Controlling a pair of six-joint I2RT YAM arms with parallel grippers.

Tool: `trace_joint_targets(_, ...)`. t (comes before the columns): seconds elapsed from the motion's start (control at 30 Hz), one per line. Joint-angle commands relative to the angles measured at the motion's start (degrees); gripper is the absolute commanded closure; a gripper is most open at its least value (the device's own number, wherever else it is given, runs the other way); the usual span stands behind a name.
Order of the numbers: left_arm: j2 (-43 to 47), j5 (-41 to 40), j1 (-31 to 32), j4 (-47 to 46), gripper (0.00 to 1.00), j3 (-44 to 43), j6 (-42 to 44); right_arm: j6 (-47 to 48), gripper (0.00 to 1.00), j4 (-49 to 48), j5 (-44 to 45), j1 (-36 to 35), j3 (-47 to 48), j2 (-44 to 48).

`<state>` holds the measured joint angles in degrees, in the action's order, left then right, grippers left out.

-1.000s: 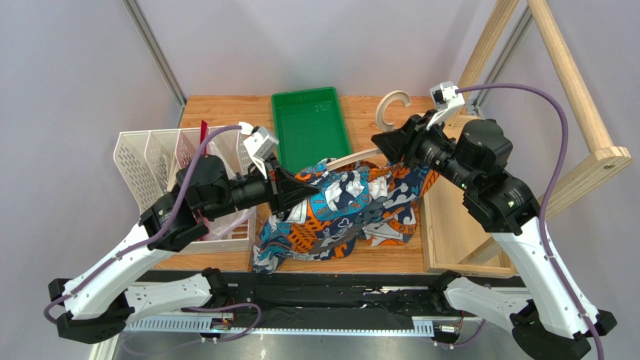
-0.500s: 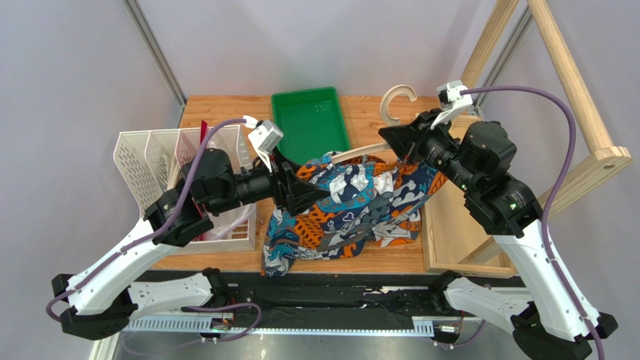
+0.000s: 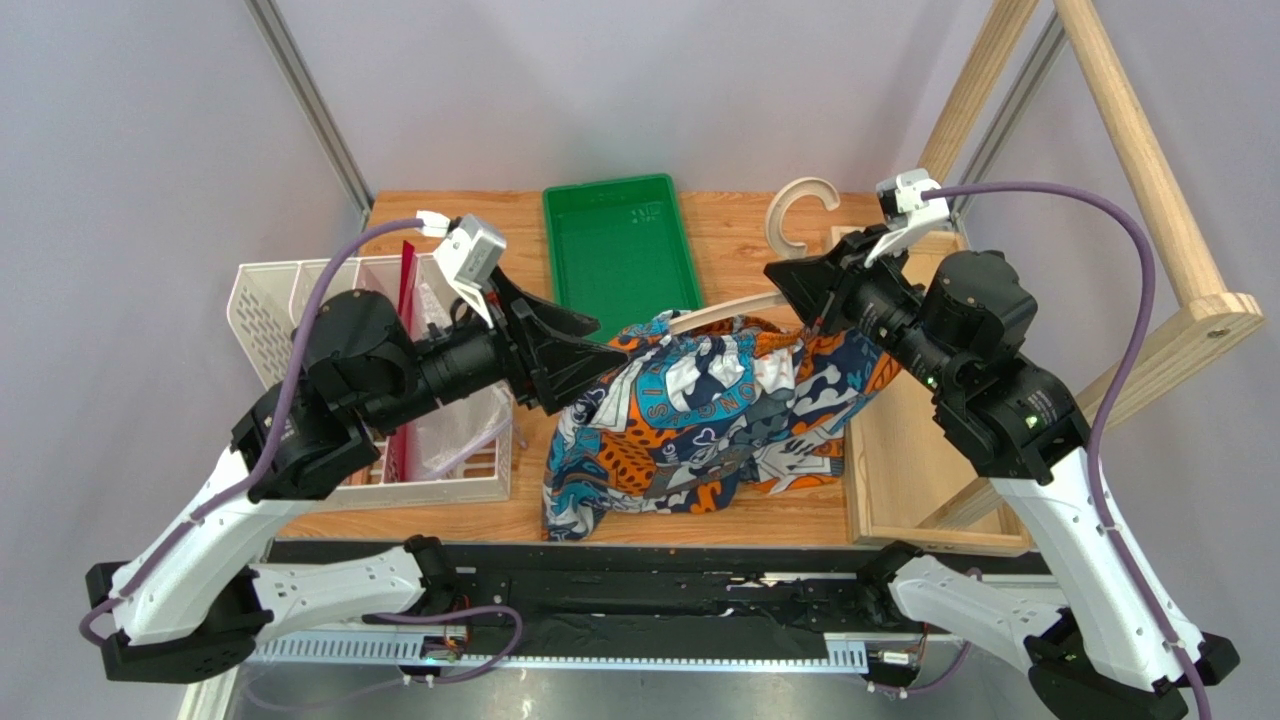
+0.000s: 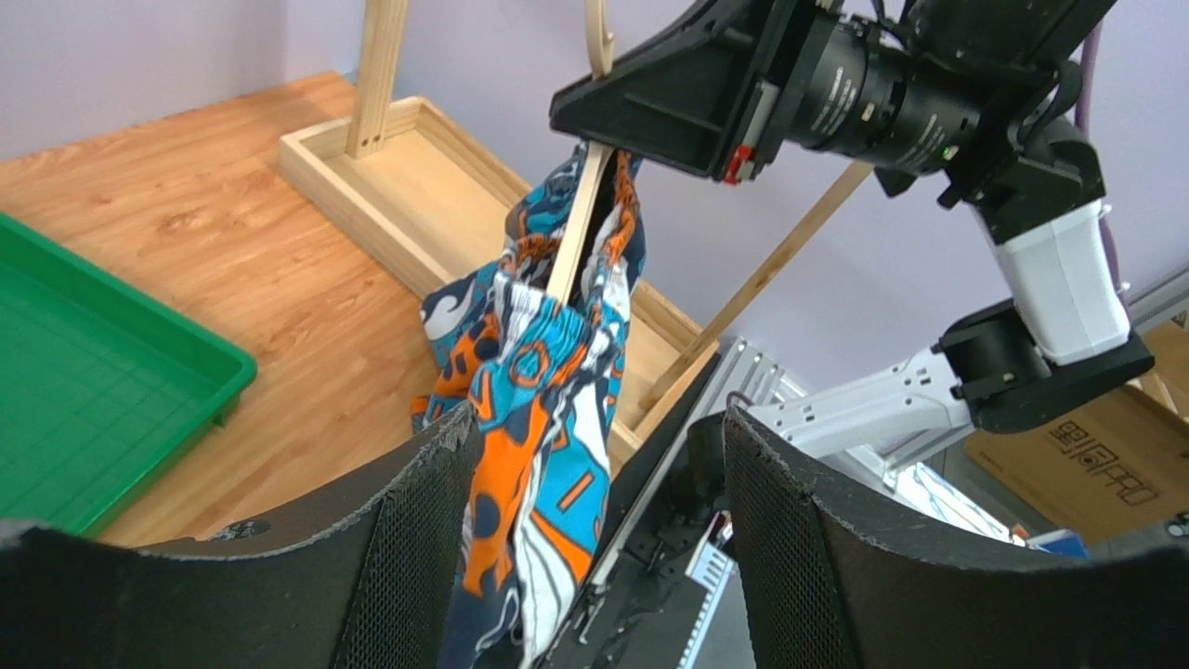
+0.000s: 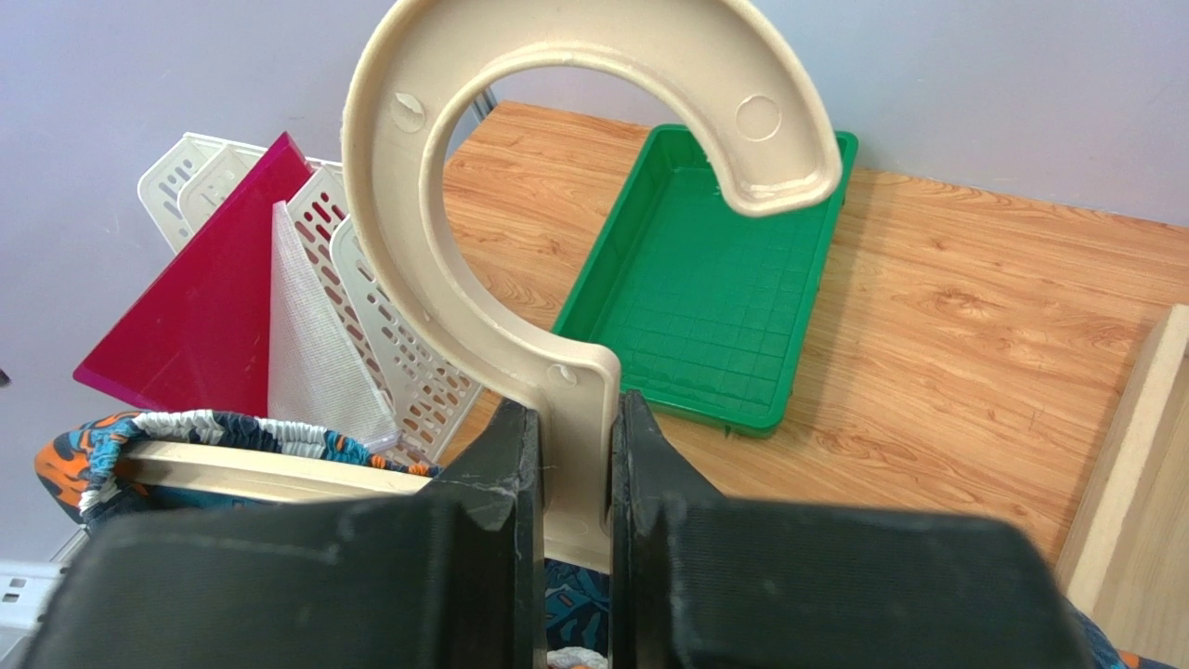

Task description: Remove the shorts from the hanger

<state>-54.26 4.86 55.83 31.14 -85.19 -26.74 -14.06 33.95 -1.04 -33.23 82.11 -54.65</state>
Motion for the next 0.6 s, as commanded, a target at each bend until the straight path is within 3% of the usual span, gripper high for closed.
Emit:
trace_joint_targets(0.0,-4.80,0.67,0.06,2.70,0.30,-4.45,-0.50,0.62,1.00,-2.23,0.51,-0.08,0.86,0.60)
trace_joint_targets(0.37,-12.01,-0.11,0.06,2.35,0.37,-9.12,-1.82,-0.09,1.00,-2.23,-0.81,-0.16,0.16,0.51)
trace_joint_targets(0.5,-11.92,-0.38,0.06,1.65,0.47,-8.51,-2.52,0.00,1.00,-2.23,-0.98,-0.08,-0.02,0.78)
trace_joint_targets(0.57,-11.40,-0.91,0.06,0.95,0.48,-7.54,-2.88,0.00,1.00,-2.14,-0.90,-0.16,-0.37,1.04)
